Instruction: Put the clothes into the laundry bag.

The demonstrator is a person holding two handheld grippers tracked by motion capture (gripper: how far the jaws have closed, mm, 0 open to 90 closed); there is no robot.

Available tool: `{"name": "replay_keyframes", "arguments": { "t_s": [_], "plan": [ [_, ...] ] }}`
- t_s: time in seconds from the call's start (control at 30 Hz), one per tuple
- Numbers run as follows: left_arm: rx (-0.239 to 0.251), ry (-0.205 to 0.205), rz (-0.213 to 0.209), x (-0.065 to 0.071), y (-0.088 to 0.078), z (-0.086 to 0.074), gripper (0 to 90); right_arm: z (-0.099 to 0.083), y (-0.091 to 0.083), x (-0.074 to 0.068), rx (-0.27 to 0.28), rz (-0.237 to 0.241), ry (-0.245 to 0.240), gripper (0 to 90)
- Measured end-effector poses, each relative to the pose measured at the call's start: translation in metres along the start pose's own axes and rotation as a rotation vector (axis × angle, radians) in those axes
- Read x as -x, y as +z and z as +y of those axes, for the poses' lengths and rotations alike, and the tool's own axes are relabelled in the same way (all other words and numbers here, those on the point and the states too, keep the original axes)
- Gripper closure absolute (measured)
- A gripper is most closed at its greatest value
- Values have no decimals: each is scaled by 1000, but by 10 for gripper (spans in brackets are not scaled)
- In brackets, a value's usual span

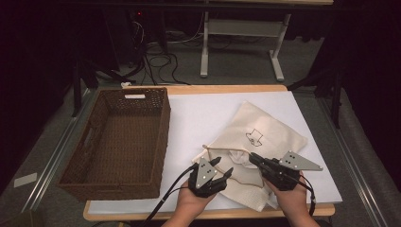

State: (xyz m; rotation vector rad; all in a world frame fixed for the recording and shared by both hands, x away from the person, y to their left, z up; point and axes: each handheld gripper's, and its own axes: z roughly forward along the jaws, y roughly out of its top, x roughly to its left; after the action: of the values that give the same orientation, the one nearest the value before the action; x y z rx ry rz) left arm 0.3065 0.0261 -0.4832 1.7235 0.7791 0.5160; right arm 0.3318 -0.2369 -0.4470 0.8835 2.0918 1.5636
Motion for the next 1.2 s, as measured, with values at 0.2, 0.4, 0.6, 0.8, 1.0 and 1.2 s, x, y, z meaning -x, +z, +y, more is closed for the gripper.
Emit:
{"name": "replay_keyframes", "arguments": {
  "t_s": [0.2, 0.4, 0.6, 0.8, 1.0, 1.2],
  "plan": [
    [-39, 52, 44, 1, -35, -9, 414, -2, -1, -1, -10, 2, -4, 871],
    [-68, 41, 17, 1, -34, -19, 408, -5, 0, -3, -32, 8, -6, 871],
    [-61, 104, 26, 6, -37, -16, 405, -12, 3, -8, -83, 0, -42, 870],
    [-15, 68, 41, -1, -43, -8, 405, -28, 12, -16, -199, 11, -76, 865],
    [-10, 18, 72, -10, -41, -6, 405, -41, 23, -20, -304, 14, -84, 863],
    [-3, 18, 68, -13, -39, -3, 405, -53, 34, -21, -412, 17, -74, 839]
  ]
}}
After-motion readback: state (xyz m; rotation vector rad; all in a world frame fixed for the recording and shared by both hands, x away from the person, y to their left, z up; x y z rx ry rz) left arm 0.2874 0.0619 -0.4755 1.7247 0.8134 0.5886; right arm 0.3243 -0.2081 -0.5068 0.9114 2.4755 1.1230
